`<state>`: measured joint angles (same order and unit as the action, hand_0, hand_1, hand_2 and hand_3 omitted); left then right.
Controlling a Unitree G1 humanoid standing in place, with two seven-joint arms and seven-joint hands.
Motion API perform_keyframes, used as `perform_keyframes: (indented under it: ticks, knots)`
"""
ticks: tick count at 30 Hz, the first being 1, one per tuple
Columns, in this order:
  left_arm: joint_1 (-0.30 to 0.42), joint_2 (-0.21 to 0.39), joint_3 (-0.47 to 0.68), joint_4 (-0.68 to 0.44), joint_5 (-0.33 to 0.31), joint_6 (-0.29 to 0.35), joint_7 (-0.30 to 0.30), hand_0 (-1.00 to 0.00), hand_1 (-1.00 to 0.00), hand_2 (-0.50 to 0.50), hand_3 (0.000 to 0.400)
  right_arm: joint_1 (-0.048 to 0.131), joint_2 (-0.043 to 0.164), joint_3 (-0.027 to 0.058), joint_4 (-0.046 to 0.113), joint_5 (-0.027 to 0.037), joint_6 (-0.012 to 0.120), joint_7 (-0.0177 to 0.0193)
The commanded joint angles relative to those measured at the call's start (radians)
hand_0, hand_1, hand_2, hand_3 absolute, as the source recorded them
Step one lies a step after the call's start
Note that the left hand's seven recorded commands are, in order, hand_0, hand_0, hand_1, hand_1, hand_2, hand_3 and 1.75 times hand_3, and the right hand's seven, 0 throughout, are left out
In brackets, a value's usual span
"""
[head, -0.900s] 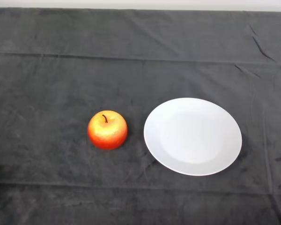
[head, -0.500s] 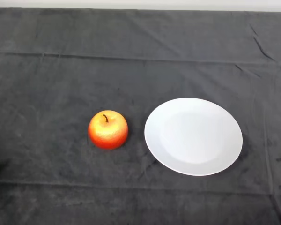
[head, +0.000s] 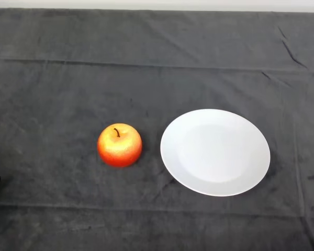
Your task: Move the apple to the plate
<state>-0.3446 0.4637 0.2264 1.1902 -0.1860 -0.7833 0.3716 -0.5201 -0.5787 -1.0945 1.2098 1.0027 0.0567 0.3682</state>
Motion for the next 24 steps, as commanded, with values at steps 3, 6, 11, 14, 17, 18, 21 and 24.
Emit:
perform_keyframes:
  ticks: [3, 6, 11, 14, 17, 18, 21, 24]
  knots:
    - [-0.039, 0.023, 0.033, 0.029, 0.03, -0.027, 0.015, 0.0, 0.0, 0.0, 0.0, 0.009, 0.0, -0.0037, -0.025, 0.019, -0.001, 0.004]
    - [-0.05, 0.021, 0.027, 0.028, 0.043, -0.03, 0.021, 0.0, 0.0, 0.0, 0.0, 0.009, 0.0, -0.0037, -0.025, 0.019, -0.001, 0.004]
    - [-0.063, 0.026, 0.022, 0.023, 0.057, -0.037, 0.015, 0.0, 0.0, 0.0, 0.0, 0.009, 0.0, -0.0038, -0.025, 0.019, -0.001, 0.0041]
    - [-0.067, 0.035, 0.024, 0.019, 0.06, -0.042, 0.001, 0.0, 0.0, 0.0, 0.0, 0.009, 0.0, -0.0038, -0.025, 0.019, -0.001, 0.0042]
    - [-0.073, 0.048, 0.027, 0.014, 0.059, -0.042, -0.015, 0.0, 0.0, 0.0, 0.0, 0.009, 0.0, -0.0038, -0.025, 0.019, -0.001, 0.0042]
    - [-0.077, 0.054, 0.029, 0.012, 0.06, -0.039, -0.02, 0.0, 0.0, 0.0, 0.0, 0.009, 0.0, -0.0038, -0.025, 0.019, -0.001, 0.0042]
    - [-0.089, 0.064, 0.028, 0.002, 0.065, -0.029, -0.025, 0.0, 0.0, 0.0, 0.0, 0.009, 0.0, -0.0038, -0.025, 0.019, -0.001, 0.0042]
    - [-0.099, 0.064, 0.022, -0.016, 0.077, -0.02, -0.016, 0.0, 0.0, 0.0, 0.0, 0.009, 0.0, -0.0038, -0.025, 0.0189, -0.001, 0.0042]
